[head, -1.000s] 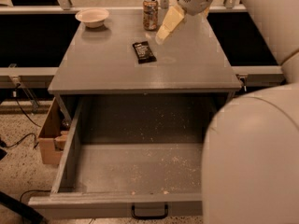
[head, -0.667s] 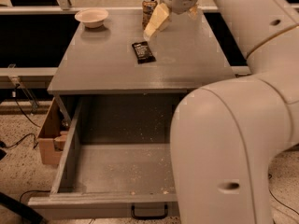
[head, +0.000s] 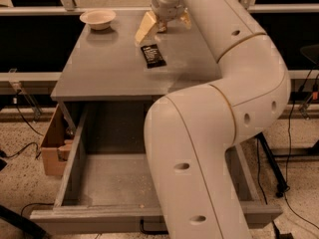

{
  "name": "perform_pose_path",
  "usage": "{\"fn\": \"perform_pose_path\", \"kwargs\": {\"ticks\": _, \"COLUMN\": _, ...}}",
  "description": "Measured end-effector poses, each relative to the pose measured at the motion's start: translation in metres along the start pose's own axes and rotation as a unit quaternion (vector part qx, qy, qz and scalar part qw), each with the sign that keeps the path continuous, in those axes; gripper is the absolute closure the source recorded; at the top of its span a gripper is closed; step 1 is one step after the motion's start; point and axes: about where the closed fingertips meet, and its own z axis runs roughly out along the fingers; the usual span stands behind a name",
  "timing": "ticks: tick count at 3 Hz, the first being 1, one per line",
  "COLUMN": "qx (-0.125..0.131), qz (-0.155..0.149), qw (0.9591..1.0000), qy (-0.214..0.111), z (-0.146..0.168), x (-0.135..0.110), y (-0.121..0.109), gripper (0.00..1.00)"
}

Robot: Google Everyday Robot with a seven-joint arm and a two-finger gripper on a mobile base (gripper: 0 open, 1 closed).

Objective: Place rxbar chocolate into top drawer

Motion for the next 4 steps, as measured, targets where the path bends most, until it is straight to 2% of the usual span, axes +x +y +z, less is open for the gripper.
{"fn": "perform_pose_path", "kwargs": {"ticks": 1, "qx": 0.017, "qz": 0.022, "qw": 0.9991, "qy": 0.031, "z": 0.034, "x": -0.008, "y": 0.008, "gripper": 0.00}}
{"fn": "perform_pose_path", "kwargs": {"ticks": 2, "qx": 0.023, "qz": 0.047, "qw": 0.9970, "qy": 0.058, "z": 0.068, "x": -0.006, "y": 0.009, "gripper": 0.00}}
{"fn": "perform_pose_path", "kwargs": {"ticks": 3, "qx": 0.020, "qz": 0.063, "qw": 0.9952, "qy": 0.072, "z": 0.090, "x": -0.003, "y": 0.010, "gripper": 0.13}}
{"fn": "perform_pose_path", "kwargs": {"ticks": 4, "qx": 0.019, "qz": 0.071, "qw": 0.9942, "qy": 0.078, "z": 0.099, "x": -0.001, "y": 0.010, "gripper": 0.36}}
